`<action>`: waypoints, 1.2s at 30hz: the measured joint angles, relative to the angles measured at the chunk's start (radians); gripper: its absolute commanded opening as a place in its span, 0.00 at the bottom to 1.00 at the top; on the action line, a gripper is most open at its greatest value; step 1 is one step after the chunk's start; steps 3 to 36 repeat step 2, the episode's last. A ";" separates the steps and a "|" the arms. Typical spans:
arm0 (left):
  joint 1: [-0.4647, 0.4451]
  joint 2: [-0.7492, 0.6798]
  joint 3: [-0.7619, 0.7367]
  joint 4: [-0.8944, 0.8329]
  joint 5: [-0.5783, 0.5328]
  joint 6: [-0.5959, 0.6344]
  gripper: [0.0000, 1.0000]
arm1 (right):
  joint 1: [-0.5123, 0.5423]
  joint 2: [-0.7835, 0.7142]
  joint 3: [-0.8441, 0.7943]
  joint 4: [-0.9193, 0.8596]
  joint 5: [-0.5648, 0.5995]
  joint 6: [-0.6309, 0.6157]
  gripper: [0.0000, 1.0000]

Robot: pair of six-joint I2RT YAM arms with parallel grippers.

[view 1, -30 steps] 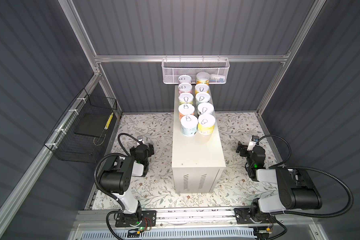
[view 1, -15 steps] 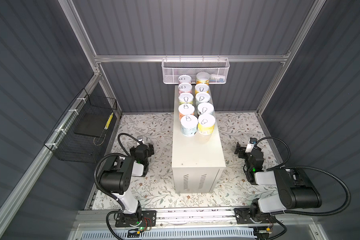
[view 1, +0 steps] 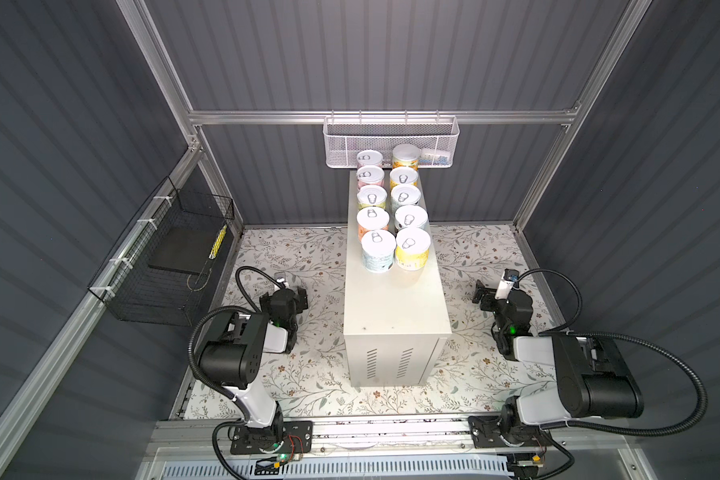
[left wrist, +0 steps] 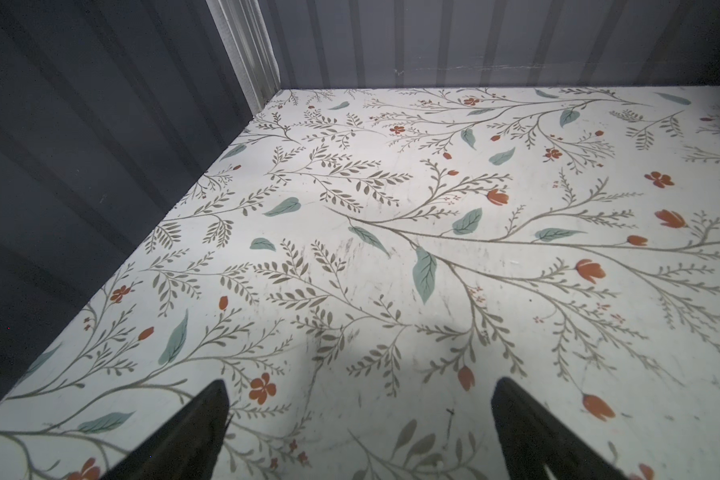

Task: Place and organize the canned foods onto the counter

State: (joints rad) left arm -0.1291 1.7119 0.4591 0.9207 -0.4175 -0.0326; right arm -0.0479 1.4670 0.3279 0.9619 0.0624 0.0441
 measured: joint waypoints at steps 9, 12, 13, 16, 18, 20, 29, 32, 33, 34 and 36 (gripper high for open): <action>0.000 0.000 0.000 0.000 0.000 0.000 1.00 | 0.000 0.000 0.000 -0.003 -0.008 0.000 0.99; 0.000 0.000 0.000 0.000 0.000 0.000 1.00 | 0.000 0.000 0.000 -0.003 -0.008 0.000 0.99; 0.000 0.000 0.000 0.000 0.000 0.000 1.00 | 0.000 0.000 0.000 -0.003 -0.008 0.000 0.99; 0.000 0.000 0.000 0.000 0.000 0.000 1.00 | 0.000 0.000 0.000 -0.003 -0.008 0.000 0.99; 0.000 0.000 0.000 0.000 0.000 0.000 1.00 | 0.000 0.000 0.000 -0.003 -0.008 0.000 0.99; 0.000 0.000 0.000 0.000 0.000 0.000 1.00 | 0.000 0.000 0.000 -0.003 -0.008 0.000 0.99; 0.000 0.000 0.000 0.000 0.000 0.000 1.00 | 0.000 0.000 0.000 -0.003 -0.008 0.000 0.99; 0.000 0.000 0.000 0.000 0.000 0.000 1.00 | 0.000 0.000 0.000 -0.003 -0.008 0.000 0.99; 0.000 0.000 0.000 0.000 0.000 0.000 1.00 | 0.000 0.000 0.000 -0.003 -0.008 0.000 0.99; 0.000 0.000 0.000 0.000 0.000 0.000 1.00 | 0.000 0.000 0.000 -0.003 -0.008 0.000 0.99; 0.000 0.000 0.000 0.000 0.000 0.000 1.00 | 0.000 0.000 0.000 -0.003 -0.008 0.000 0.99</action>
